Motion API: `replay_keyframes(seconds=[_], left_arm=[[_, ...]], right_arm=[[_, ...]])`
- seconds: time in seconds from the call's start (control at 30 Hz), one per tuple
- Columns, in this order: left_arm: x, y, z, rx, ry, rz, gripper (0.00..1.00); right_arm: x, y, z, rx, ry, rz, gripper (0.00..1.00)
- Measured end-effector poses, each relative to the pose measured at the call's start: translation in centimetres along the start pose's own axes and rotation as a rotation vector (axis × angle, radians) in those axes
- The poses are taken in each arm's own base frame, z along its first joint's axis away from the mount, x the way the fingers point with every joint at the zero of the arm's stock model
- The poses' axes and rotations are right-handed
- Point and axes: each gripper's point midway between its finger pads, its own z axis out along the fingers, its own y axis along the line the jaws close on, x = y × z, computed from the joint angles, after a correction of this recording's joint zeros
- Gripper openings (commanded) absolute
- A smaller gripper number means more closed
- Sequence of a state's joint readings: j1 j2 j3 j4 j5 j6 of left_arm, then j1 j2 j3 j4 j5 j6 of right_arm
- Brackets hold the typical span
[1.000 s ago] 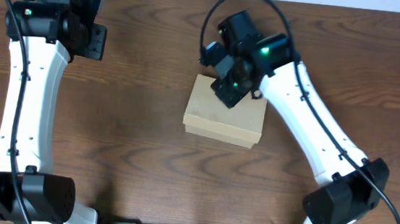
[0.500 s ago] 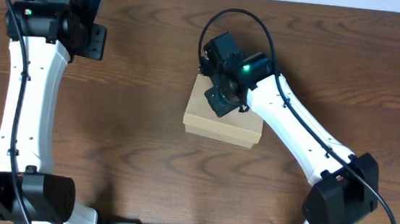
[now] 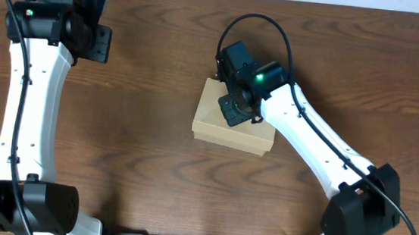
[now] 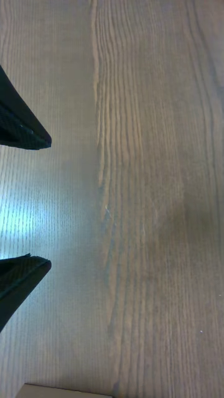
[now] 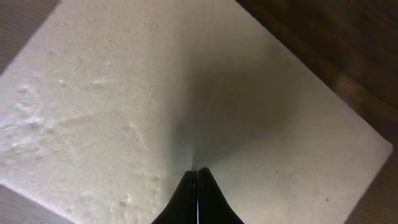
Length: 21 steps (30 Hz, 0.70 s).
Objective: Pack container
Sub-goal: 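Press the box lid down with the right gripper, then lift away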
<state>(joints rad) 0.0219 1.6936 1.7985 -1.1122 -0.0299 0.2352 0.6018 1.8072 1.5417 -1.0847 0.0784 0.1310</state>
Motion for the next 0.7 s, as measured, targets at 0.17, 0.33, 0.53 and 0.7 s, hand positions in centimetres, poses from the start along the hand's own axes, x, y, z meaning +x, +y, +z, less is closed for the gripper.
replay_keyframes(seconds=[0.17, 0.33, 0.53, 0.7], left_arm=[[0.0, 0.0, 0.0, 0.000, -0.001, 0.000, 0.55], [0.0, 0.0, 0.0, 0.000, -0.001, 0.000, 0.55], [0.0, 0.0, 0.0, 0.000, -0.001, 0.000, 0.55], [0.0, 0.0, 0.0, 0.000, -0.001, 0.000, 0.55]], right_arm=[[0.6, 0.0, 1.1, -0.011, -0.005, 0.020, 0.02], [1.9, 0.1, 2.6, -0.038, 0.030, 0.043, 0.01], [1.8, -0.1, 2.5, -0.058, 0.025, 0.069, 0.01], [1.6, -0.3, 2.5, -0.074, 0.019, 0.088, 0.02]])
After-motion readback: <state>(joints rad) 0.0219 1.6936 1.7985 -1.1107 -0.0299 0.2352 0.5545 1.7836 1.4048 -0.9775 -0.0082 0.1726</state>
